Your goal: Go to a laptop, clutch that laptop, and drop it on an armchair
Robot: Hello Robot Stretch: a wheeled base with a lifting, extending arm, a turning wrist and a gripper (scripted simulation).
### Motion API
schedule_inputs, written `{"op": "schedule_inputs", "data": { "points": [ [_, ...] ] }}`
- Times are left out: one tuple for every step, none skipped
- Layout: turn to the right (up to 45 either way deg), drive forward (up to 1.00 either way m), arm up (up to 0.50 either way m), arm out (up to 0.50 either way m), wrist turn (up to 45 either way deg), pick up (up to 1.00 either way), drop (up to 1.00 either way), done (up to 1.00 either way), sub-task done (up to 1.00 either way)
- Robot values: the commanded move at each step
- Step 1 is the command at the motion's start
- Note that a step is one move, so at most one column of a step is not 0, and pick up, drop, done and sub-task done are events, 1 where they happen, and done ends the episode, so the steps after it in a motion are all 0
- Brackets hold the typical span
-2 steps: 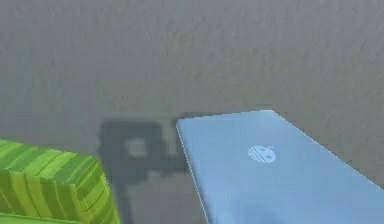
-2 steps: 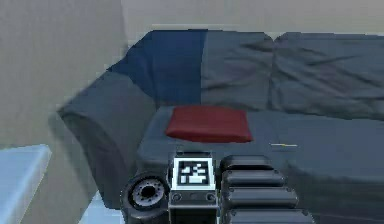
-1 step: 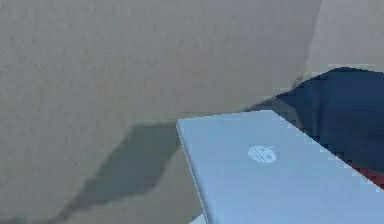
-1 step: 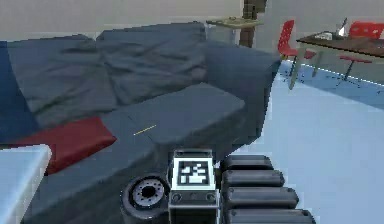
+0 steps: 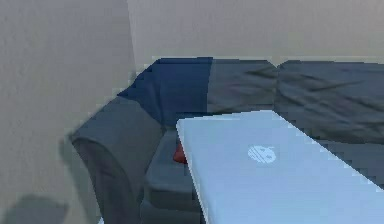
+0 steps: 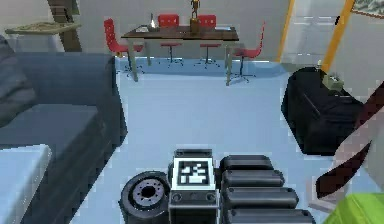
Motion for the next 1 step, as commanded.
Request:
{"op": "schedule_inputs", "data": {
  "points": [
    [18.0, 0.00, 0.00, 0.00, 0.0, 0.00, 0.00, 0.00, 0.00]
  ]
}}
